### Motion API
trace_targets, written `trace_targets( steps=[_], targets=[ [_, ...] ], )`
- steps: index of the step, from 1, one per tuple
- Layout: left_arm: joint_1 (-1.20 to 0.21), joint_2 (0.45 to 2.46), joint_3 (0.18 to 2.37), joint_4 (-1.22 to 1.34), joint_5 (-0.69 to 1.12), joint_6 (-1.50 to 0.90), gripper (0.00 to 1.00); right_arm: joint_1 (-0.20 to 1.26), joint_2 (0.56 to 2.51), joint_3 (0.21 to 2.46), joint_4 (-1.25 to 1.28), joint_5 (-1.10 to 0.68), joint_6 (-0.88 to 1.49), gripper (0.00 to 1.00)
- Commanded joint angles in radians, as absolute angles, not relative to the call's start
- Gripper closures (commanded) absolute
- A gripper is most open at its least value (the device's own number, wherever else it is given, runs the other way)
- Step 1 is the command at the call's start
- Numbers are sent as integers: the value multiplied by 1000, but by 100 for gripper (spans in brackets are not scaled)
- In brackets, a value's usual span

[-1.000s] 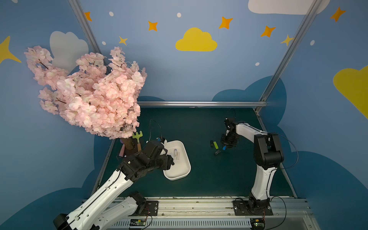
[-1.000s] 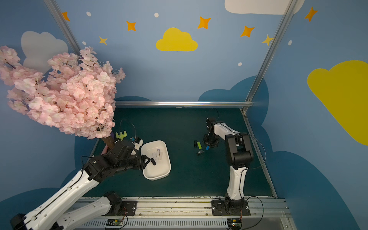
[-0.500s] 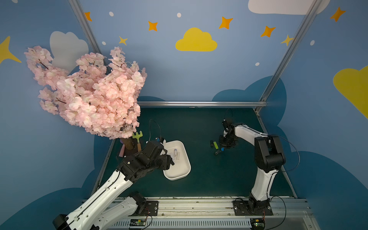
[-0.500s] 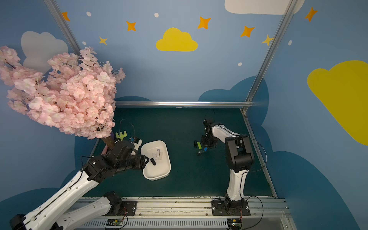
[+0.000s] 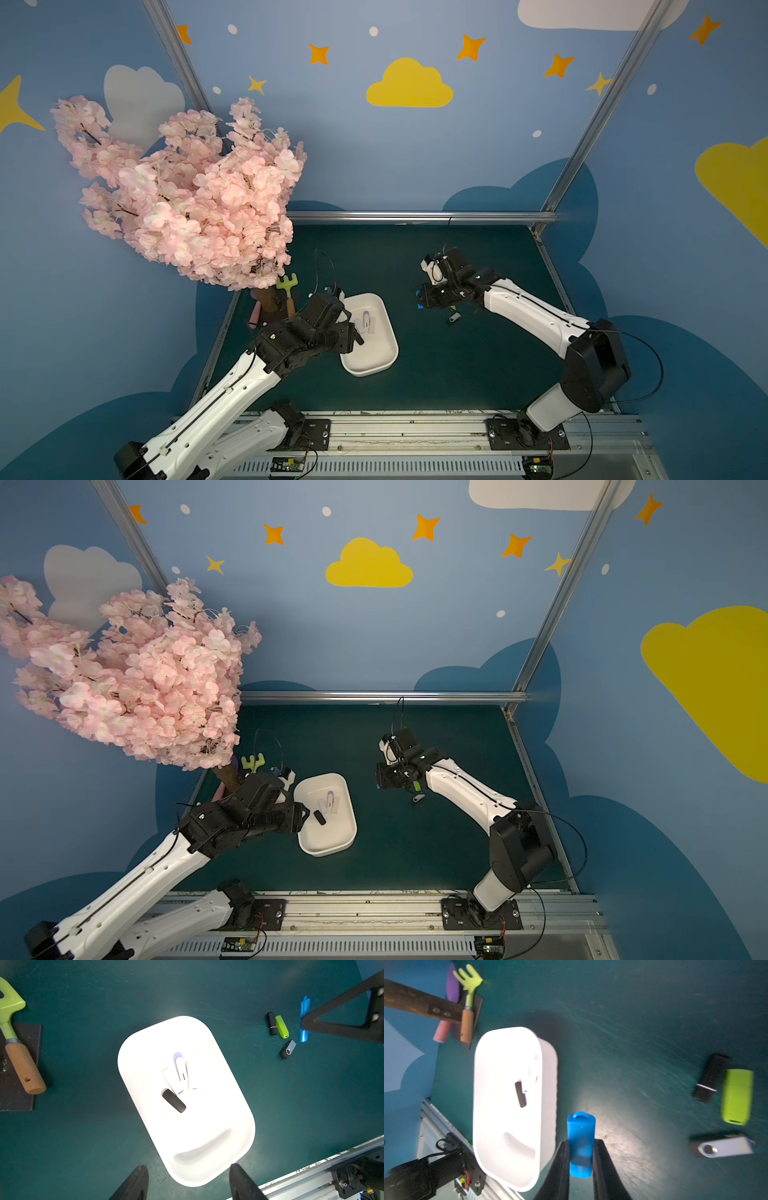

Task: Put the usb flash drive into the storage box
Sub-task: Place the USB flash in the storage box.

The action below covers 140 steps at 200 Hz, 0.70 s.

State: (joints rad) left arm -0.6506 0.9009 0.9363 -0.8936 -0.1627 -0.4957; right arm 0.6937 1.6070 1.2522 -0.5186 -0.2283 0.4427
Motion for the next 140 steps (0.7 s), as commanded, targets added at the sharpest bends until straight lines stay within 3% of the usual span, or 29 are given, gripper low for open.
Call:
trace_targets(
  steps=[1, 79, 140],
  targets=[
    [-646, 897, 929, -907, -175, -498, 35, 774, 1663, 1289, -455, -254, 497, 88],
    [-646, 891, 930, -908, -181, -495, 34, 948, 1931, 1485, -535, -165, 467, 87],
    [-644, 894, 930, -910, -184, -495, 33, 969, 2012, 1553, -581, -155, 454, 73]
  ],
)
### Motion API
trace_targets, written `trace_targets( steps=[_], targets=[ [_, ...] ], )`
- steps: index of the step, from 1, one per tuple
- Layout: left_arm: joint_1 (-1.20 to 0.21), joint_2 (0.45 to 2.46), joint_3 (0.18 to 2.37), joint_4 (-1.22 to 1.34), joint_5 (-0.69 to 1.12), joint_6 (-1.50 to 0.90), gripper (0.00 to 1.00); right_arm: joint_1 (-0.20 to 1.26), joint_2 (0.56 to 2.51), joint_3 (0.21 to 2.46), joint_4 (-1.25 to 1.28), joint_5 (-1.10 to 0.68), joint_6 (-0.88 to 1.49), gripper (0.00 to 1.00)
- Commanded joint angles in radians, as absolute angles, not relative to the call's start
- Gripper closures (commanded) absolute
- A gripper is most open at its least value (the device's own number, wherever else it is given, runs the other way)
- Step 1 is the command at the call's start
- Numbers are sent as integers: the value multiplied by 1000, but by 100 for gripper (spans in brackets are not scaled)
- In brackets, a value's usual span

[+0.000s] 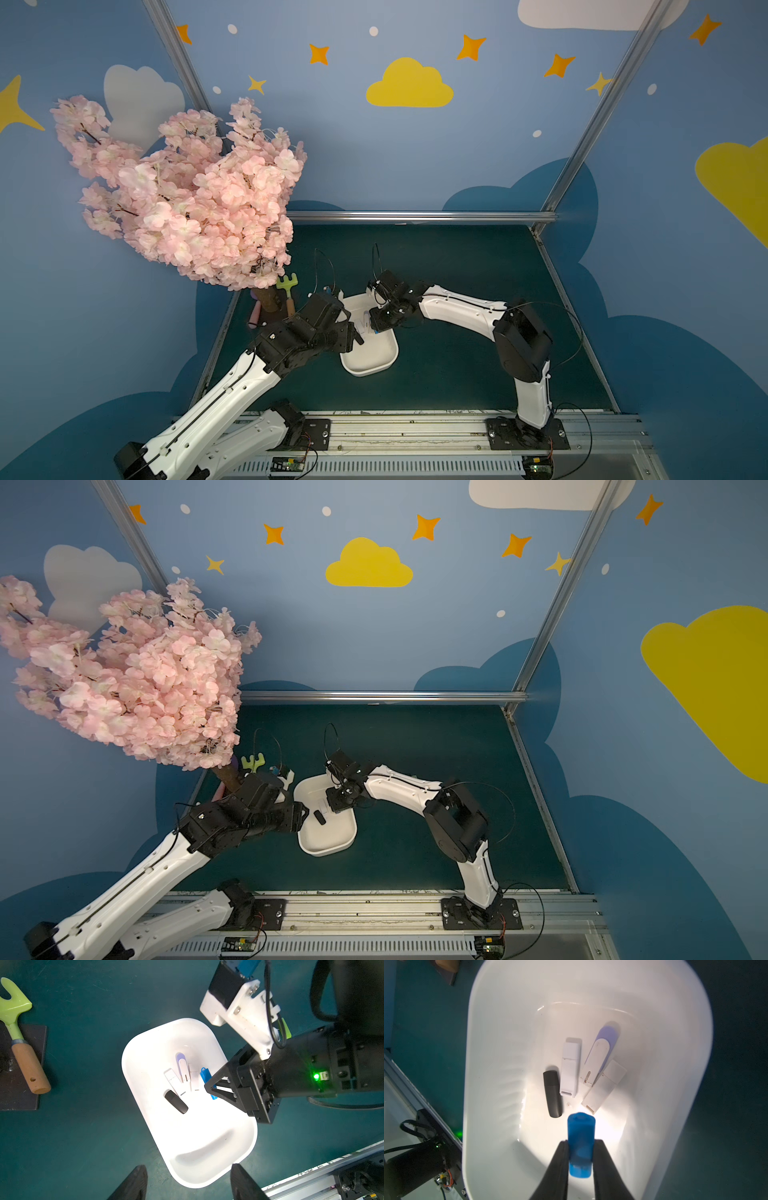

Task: Put the usb flash drive into the storage box
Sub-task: Place the USB flash in the storage box, then pick up the USB flash from the center of the board.

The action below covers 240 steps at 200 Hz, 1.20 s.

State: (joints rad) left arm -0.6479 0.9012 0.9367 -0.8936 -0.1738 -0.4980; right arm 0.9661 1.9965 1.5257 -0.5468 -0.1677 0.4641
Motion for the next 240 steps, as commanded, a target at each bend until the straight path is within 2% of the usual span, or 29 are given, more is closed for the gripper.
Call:
trace_targets(
  steps=[1, 71, 115, 153, 176, 193, 211, 227, 240],
  targets=[
    [-644, 893, 930, -911, -184, -496, 33, 969, 2012, 1553, -579, -155, 453, 73],
    [-644, 898, 929, -910, -182, -498, 32, 962, 1957, 1532, -586, -119, 442, 71],
    [-644, 900, 923, -901, -161, -495, 32, 908, 1769, 1434, -596, -68, 417, 70],
    [-644, 937, 937, -835, -37, -451, 32, 691, 1447, 1223, -585, -54, 432, 67],
    [-693, 1038, 979, -750, 18, -465, 34, 548, 1263, 1049, -520, 46, 460, 62],
    [-799, 1179, 1072, -729, -27, -437, 35, 438, 1154, 908, -444, 90, 467, 57],
    [-892, 1367, 1210, -709, -37, -352, 35, 281, 1096, 806, -407, 19, 508, 54],
    [-922, 1543, 1330, -699, -2, -291, 36, 146, 1086, 734, -361, -92, 551, 54],
    [-926, 1688, 1447, -728, 12, -267, 36, 79, 1094, 687, -339, -89, 606, 55]
  ],
)
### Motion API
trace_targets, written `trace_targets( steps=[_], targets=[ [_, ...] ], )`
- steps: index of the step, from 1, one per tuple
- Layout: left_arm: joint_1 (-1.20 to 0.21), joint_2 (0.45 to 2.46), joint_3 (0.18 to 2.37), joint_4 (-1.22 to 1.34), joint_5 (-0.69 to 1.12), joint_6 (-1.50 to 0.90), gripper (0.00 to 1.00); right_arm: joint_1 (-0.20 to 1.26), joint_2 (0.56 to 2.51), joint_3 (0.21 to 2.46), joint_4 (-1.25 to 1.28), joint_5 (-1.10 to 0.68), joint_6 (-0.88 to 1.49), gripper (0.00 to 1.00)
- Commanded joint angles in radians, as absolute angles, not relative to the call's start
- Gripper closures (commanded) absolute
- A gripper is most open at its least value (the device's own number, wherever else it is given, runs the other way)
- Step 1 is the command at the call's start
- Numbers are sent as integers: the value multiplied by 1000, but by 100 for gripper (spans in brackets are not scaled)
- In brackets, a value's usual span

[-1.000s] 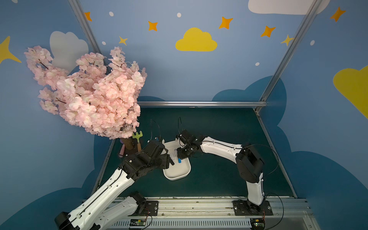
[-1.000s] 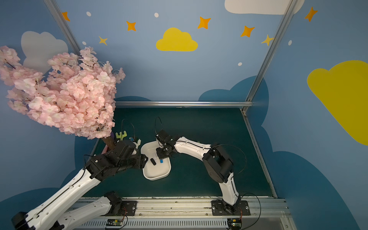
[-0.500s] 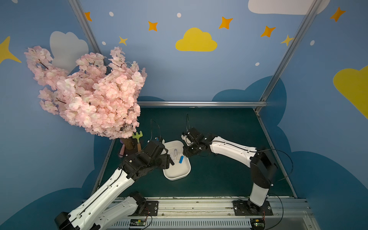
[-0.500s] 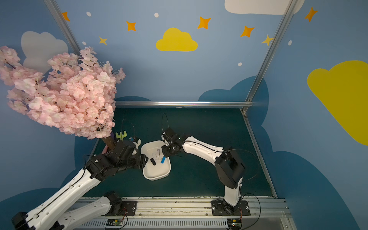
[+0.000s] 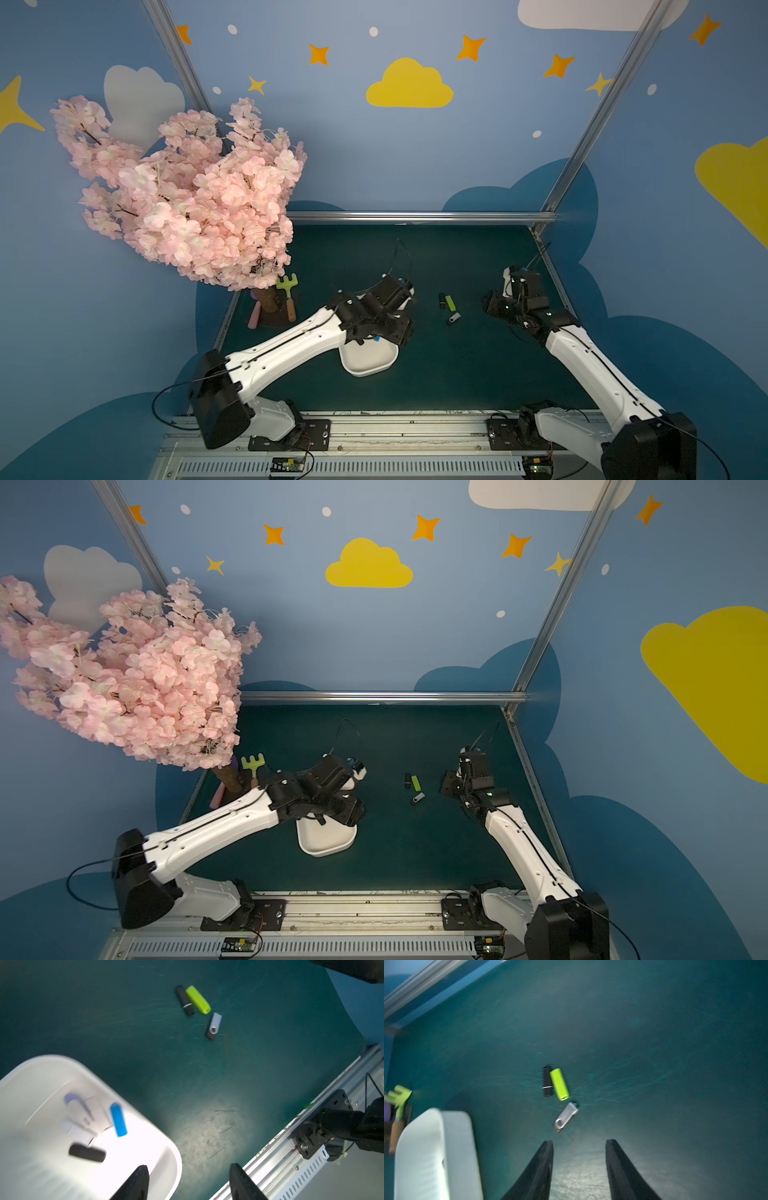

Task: Put the usb flash drive into the storage box
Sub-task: Pick up the USB flash from the center of the board.

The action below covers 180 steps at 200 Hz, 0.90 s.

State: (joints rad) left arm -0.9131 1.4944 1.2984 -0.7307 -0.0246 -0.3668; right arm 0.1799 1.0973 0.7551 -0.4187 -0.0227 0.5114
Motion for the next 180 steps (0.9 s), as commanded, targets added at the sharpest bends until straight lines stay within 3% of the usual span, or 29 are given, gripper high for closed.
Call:
trace_targets(
  steps=[1, 35, 86, 145, 180],
  targets=[
    [-925, 1699, 1455, -729, 13, -266, 36, 78, 1096, 684, -338, -87, 610, 55],
    [-937, 2007, 1701, -775, 45, -197, 40, 31, 1127, 652, -339, -86, 623, 56],
    [-931, 2290, 2030, -904, 42, -140, 41, 28, 1113, 601, -302, -70, 674, 56],
    [-930, 2449, 2210, -921, 13, -91, 47, 27, 1143, 619, -307, -118, 650, 57],
    [-944, 2510, 2266, -919, -59, -76, 56, 27, 1162, 627, -313, -153, 637, 57]
  ],
)
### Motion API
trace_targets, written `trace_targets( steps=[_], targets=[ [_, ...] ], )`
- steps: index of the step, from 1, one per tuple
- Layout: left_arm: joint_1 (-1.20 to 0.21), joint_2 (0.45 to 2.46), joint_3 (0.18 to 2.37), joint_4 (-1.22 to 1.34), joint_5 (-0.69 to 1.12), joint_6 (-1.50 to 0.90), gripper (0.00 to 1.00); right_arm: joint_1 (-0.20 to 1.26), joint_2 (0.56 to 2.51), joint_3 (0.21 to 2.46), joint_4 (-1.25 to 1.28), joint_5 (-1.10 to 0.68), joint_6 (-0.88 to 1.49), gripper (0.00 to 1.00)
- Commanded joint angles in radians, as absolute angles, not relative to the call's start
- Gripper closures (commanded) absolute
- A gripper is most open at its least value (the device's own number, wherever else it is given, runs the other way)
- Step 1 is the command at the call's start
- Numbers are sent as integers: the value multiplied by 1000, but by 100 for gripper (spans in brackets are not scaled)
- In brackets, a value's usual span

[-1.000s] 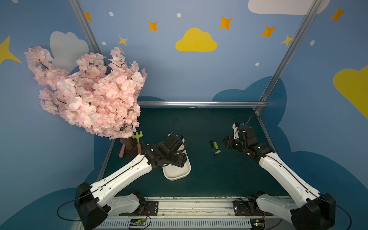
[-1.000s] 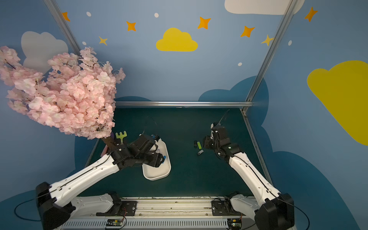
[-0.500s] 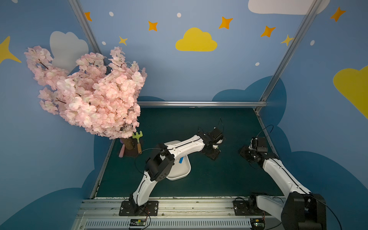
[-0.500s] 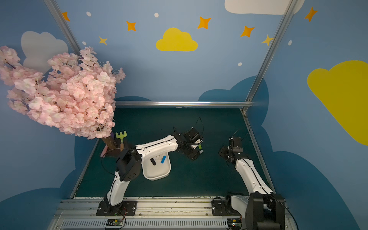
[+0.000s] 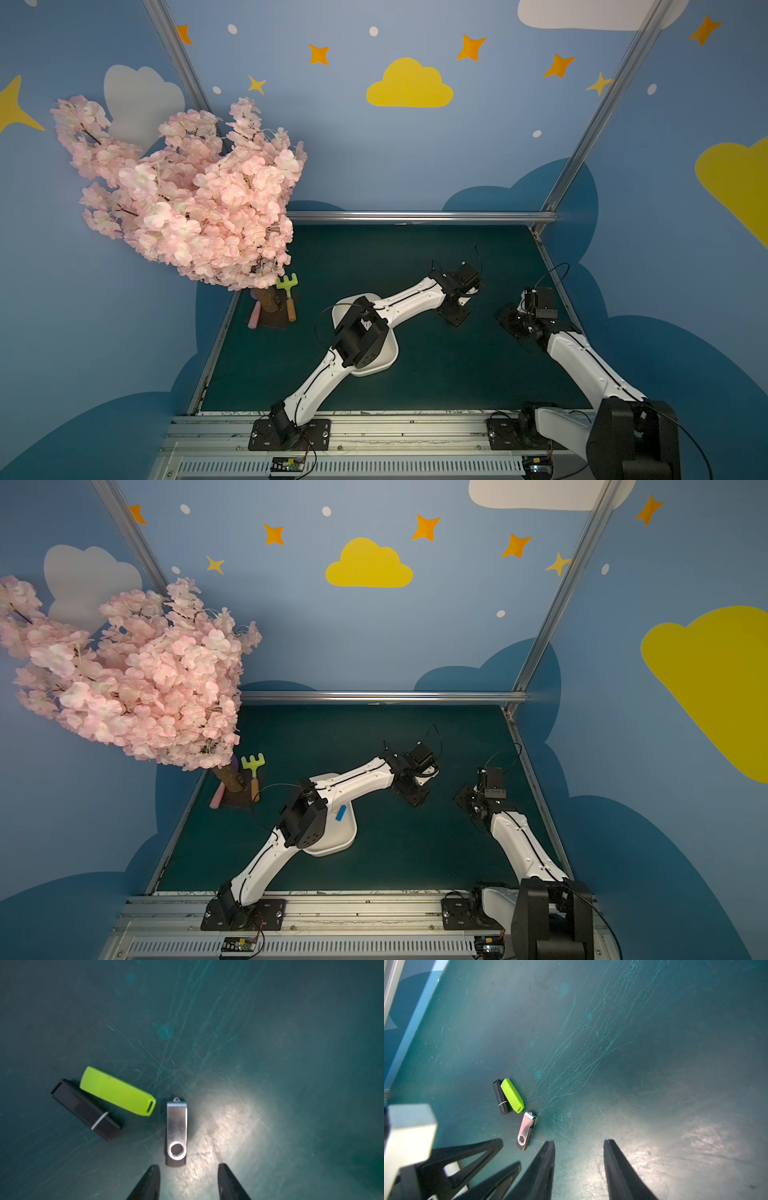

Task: Put the usb flash drive into the storage box
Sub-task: Pick up the USB flash from the center of the board.

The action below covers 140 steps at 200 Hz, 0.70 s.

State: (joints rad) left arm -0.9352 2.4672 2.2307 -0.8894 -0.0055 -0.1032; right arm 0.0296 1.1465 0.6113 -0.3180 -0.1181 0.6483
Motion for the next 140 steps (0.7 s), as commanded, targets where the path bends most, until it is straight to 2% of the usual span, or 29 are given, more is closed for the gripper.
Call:
trace_targets(
  steps=[1, 71, 140],
  targets=[
    [-944, 2511, 2268, -919, -60, -76, 56, 28, 1163, 626, -312, -154, 638, 57],
    [-950, 2564, 2307, -916, -96, -77, 57, 25, 1199, 644, -317, -181, 631, 57],
    [-952, 2603, 2335, -939, -141, -77, 64, 25, 1201, 652, -327, -187, 618, 58]
  ],
)
